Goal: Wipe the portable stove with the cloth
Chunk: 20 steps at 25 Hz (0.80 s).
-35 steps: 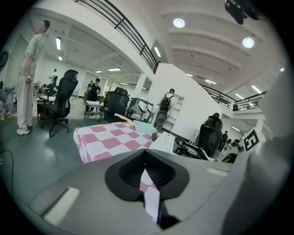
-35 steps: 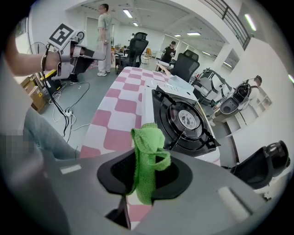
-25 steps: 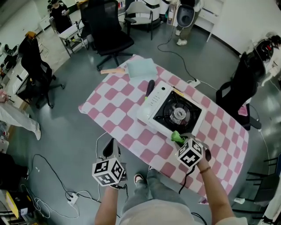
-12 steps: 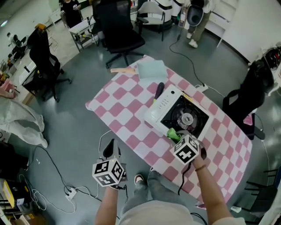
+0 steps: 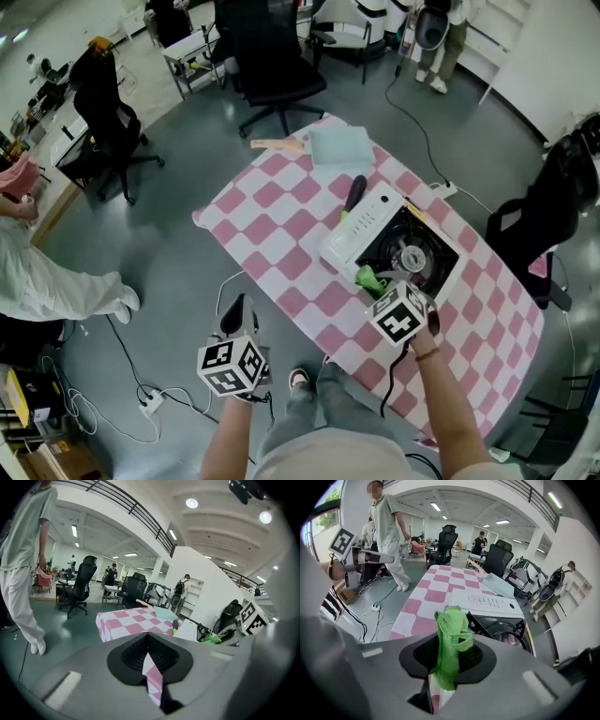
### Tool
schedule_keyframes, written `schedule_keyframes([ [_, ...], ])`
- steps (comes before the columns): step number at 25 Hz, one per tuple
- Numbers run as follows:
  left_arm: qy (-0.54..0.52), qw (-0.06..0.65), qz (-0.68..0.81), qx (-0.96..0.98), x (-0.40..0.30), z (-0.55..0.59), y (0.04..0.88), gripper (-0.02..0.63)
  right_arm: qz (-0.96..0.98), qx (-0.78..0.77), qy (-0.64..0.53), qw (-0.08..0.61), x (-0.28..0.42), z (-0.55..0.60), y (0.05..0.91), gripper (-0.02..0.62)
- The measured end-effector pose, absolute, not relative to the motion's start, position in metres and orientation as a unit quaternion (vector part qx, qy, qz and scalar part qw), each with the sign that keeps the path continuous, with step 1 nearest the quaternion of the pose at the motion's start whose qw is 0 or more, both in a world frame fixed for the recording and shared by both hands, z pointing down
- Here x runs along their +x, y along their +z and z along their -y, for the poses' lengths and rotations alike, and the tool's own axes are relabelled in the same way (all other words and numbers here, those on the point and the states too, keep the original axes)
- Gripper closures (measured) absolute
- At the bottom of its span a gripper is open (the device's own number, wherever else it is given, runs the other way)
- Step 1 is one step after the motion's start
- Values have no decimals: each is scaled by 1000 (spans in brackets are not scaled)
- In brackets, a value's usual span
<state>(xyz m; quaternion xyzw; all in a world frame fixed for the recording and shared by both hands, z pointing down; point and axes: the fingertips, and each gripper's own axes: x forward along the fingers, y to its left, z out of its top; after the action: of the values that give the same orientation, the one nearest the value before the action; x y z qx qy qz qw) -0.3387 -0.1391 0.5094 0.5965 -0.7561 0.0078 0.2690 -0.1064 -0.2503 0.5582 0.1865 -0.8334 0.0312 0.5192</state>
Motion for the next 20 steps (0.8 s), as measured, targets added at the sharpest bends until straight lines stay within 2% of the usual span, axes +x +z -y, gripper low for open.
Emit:
schedule_keyframes([
  [20, 16, 273, 767, 581, -355, 136, 515, 606, 864, 192, 26, 465, -150, 274, 552, 517],
])
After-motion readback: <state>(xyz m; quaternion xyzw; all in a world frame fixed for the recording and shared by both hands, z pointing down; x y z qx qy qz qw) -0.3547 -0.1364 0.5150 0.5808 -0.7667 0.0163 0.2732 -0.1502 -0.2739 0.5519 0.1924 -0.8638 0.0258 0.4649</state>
